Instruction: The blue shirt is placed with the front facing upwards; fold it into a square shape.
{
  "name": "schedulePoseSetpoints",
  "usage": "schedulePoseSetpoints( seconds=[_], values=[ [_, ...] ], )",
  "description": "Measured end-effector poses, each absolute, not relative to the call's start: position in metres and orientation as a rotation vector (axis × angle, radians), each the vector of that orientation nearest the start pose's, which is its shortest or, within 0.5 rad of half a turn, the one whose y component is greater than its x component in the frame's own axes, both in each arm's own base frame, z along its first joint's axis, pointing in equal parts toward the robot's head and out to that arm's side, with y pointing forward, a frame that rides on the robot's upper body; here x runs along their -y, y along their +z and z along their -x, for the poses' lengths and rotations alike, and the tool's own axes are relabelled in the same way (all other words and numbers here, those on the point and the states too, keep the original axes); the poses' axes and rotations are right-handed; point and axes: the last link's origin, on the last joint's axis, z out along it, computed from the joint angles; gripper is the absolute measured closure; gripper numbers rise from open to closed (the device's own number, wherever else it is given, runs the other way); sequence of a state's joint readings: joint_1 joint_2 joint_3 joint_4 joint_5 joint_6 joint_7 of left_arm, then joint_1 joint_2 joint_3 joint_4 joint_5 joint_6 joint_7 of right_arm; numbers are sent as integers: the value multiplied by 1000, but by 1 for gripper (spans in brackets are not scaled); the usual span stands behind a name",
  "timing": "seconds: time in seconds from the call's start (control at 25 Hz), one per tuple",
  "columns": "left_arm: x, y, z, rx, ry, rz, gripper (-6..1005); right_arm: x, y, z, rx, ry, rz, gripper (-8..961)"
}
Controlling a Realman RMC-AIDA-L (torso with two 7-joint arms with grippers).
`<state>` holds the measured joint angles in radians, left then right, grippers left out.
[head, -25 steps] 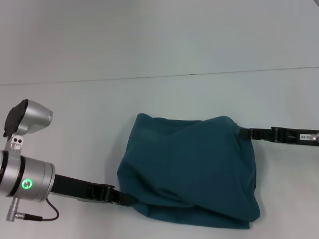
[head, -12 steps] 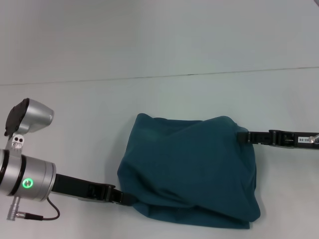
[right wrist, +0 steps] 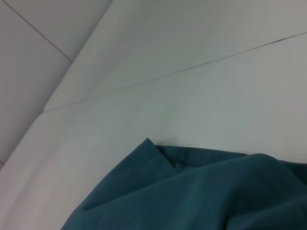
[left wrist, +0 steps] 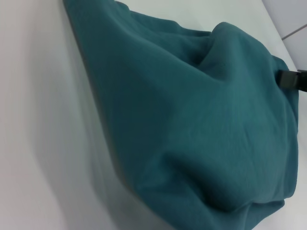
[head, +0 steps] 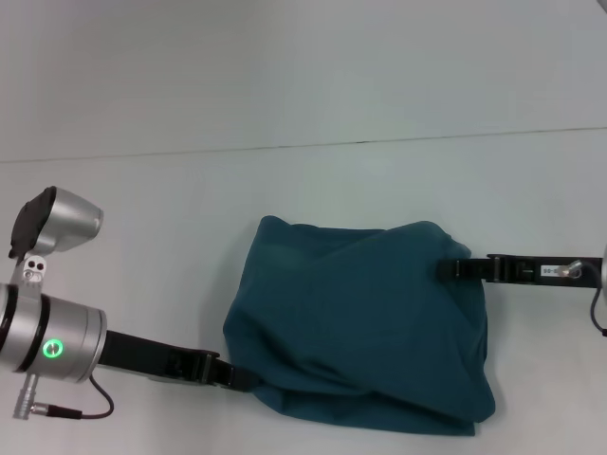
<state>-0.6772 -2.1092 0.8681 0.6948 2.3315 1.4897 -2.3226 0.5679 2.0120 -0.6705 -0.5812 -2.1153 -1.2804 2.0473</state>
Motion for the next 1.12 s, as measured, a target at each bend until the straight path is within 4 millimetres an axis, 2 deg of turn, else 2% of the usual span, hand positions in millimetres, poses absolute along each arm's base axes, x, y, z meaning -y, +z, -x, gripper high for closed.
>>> schedulePoseSetpoints(
  seconds=[0.28,0.48,0.72,1.12],
  values=[
    [-341,-41,242,1685,-170,2616,983,-363,12,-302,-1503,563,2273,590],
    [-339,-36,249,1692,-222,2596,983,-364,13,-303,-1495,565,2271,823],
    [-332,-27,263,1697,-328,2557,983,-365,15,-305,-1495,564,2254,895],
    [-323,-15,286,1712,-421,2459,983,-366,17,-307,-1497,549,2249,893]
  ],
)
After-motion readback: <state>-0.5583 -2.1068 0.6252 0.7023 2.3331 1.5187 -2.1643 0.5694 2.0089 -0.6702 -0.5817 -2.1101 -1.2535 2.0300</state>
